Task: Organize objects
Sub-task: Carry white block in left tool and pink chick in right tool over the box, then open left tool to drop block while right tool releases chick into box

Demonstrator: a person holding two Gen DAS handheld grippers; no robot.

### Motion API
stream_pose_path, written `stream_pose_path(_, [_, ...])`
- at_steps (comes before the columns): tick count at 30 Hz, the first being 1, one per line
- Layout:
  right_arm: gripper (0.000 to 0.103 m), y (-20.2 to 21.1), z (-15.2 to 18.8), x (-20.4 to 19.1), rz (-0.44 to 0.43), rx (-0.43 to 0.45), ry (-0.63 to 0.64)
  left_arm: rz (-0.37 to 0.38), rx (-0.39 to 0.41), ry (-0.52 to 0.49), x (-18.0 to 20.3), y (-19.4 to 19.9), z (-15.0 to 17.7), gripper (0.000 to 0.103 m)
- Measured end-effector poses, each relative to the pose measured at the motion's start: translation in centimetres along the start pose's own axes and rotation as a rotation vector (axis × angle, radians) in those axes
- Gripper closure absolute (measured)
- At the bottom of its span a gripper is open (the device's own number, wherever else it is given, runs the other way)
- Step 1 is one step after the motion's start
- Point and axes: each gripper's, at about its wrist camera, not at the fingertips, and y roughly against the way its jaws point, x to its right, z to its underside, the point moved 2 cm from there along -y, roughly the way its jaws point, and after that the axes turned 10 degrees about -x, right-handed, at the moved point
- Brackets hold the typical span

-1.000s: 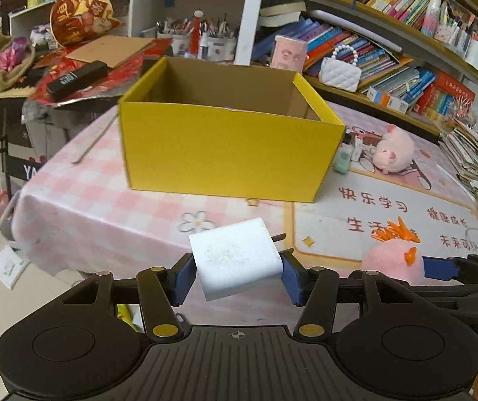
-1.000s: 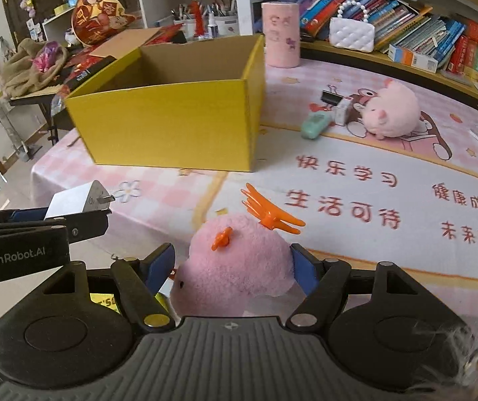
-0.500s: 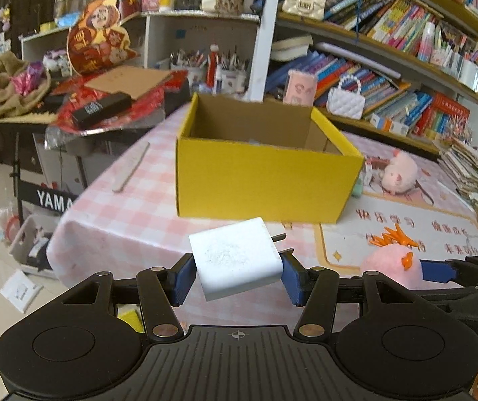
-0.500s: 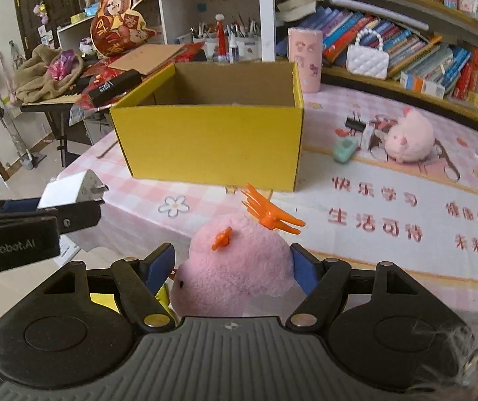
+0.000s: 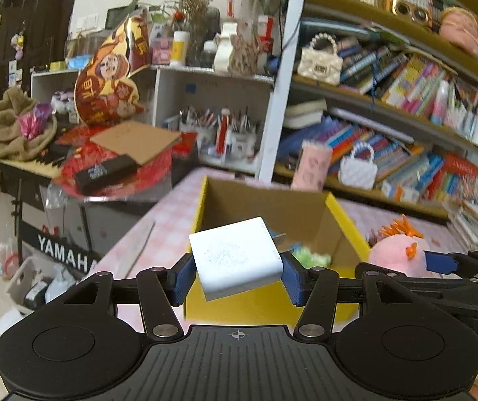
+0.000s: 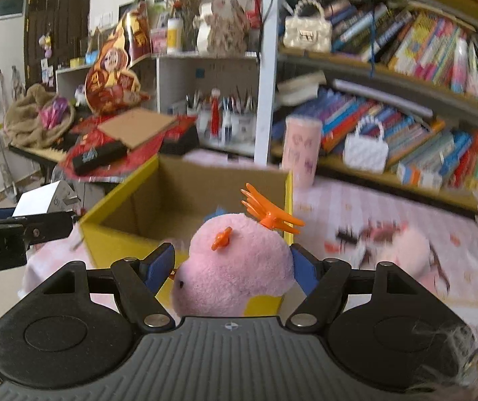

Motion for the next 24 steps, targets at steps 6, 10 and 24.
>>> stream_pose_path(6, [0.03,-4.9,-3.8,0.4,0.006,0.018,0.072,-0.009,0.001,0.008,0.7,-4.7,-3.3,0.049])
stream_pose_path(10, [0.03,-9.1,-4.6,0.4,-0.005,-0.037,0.15,-0.023,-0.05,0.0,1.3,-8.6,-4.2,0.049])
stream_pose_path(24, [0.03,-17.3,-5.6,0.1,-0.08,-0.221,0.321,-0.09,-0.191,-0.022,2.2,-17.8,-5.2,0.049])
